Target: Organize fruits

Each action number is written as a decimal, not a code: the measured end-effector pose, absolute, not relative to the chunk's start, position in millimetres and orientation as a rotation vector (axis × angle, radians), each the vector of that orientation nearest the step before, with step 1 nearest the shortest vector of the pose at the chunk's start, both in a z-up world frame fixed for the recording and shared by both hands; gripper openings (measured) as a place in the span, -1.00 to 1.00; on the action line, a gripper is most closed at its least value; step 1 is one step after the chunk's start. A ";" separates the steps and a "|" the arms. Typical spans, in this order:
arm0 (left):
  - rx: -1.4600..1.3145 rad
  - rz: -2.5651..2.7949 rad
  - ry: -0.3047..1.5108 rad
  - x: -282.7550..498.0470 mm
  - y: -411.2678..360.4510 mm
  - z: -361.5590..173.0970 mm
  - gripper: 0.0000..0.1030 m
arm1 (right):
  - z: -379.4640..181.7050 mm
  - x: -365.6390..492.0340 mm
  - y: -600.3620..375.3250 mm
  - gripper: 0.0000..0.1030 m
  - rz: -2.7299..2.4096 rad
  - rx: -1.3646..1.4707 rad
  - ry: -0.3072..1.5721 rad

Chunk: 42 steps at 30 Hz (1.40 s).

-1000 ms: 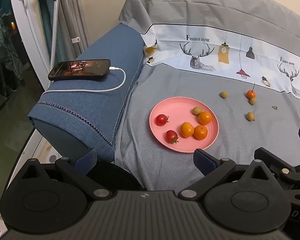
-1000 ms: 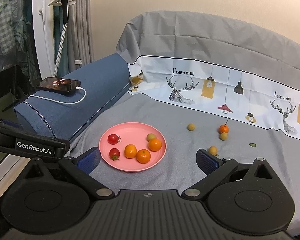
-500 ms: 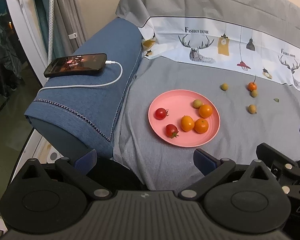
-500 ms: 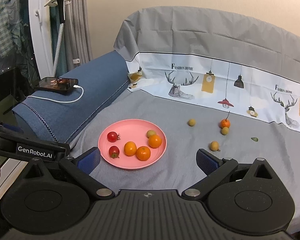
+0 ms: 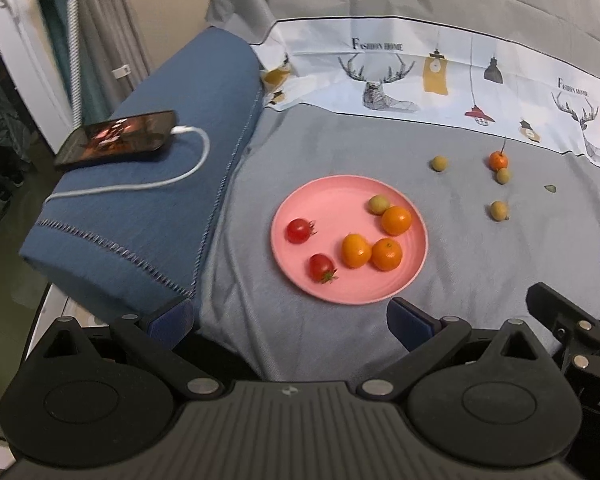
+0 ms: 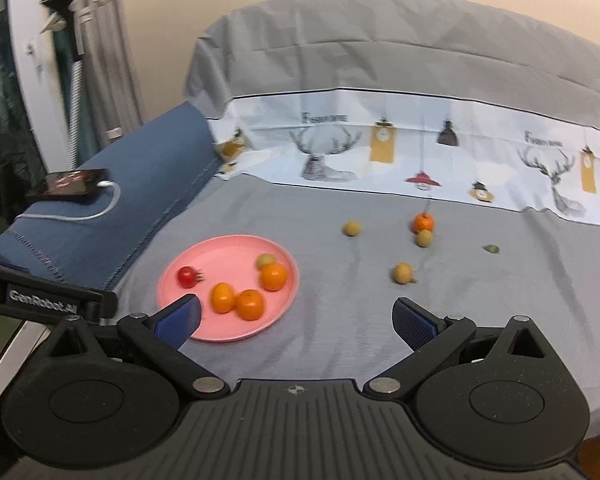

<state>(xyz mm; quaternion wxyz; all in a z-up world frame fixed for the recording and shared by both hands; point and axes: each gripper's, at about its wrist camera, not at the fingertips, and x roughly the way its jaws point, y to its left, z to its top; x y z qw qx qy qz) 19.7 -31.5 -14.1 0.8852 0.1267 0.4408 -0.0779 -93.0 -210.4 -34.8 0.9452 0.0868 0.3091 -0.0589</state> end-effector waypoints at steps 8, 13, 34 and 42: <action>0.293 -0.213 0.971 66.5 -92.7 -28.8 1.00 | -62.7 -80.3 -273.3 0.97 -0.268 0.253 0.652; 0.304 -0.241 0.963 107.8 -144.3 -41.0 1.00 | -83.7 -56.7 -316.8 0.97 -0.354 0.279 0.654; 0.422 -0.308 1.021 294.8 -296.0 -203.1 1.00 | -225.6 164.3 -425.5 0.99 -0.326 0.147 0.775; 0.312 -0.296 1.029 302.6 -287.2 -212.2 1.00 | -230.5 171.6 -427.7 0.99 -0.314 0.138 0.727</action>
